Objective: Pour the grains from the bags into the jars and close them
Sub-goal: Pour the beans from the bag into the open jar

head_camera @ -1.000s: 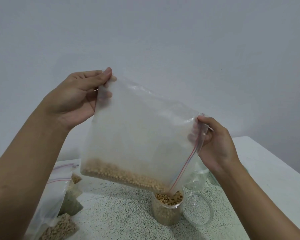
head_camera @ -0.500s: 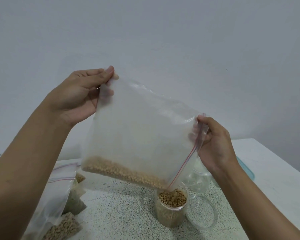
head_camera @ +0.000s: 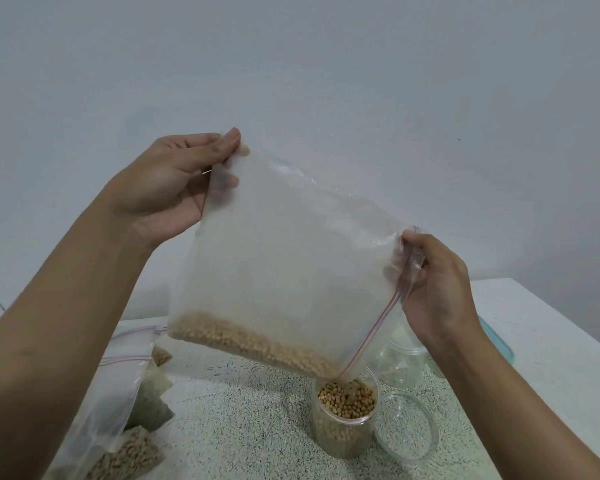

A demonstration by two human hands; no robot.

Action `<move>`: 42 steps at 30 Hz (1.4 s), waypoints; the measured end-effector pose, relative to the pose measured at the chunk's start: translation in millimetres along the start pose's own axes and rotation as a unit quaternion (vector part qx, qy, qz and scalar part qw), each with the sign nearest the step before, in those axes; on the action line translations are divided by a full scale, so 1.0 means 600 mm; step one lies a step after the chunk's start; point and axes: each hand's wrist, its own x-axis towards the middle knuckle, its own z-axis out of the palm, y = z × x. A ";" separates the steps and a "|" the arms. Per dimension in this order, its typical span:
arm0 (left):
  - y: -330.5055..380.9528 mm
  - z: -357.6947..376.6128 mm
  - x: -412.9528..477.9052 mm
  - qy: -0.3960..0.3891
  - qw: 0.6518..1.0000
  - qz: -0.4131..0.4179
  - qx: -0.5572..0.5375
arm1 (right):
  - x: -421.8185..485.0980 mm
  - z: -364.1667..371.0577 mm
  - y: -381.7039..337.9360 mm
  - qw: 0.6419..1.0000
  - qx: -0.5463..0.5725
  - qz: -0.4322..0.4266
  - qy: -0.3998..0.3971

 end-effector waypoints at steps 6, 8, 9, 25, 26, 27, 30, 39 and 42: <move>-0.002 0.003 0.004 -0.005 1.000 -0.001 0.002 | 0.003 -0.005 -0.001 1.000 -0.005 0.001 0.002; -0.002 0.004 0.005 -0.007 1.000 -0.001 0.001 | 0.004 -0.006 -0.002 1.000 -0.009 0.001 0.003; -0.002 0.005 0.006 -0.009 1.000 -0.001 0.001 | 0.005 -0.007 -0.003 1.000 -0.009 0.001 0.004; -0.001 0.027 -0.003 -0.001 1.000 0.004 0.013 | -0.006 -0.024 -0.011 1.000 -0.019 -0.005 -0.010; -0.001 0.027 -0.004 0.000 1.000 0.004 0.011 | -0.008 -0.024 -0.011 1.000 -0.018 -0.005 -0.011; 0.000 0.027 -0.005 0.001 1.000 0.003 0.008 | -0.010 -0.024 -0.012 1.000 -0.014 -0.005 -0.009; 0.002 0.027 -0.007 0.001 1.000 0.004 0.002 | -0.015 -0.022 -0.014 1.000 0.014 -0.006 0.004; 0.006 0.027 -0.010 0.000 1.000 0.003 0.001 | -0.022 -0.013 -0.016 0.999 0.030 -0.019 0.024; 0.008 0.026 -0.011 0.001 1.000 0.001 0.003 | -0.023 -0.011 -0.016 0.999 0.028 -0.015 0.027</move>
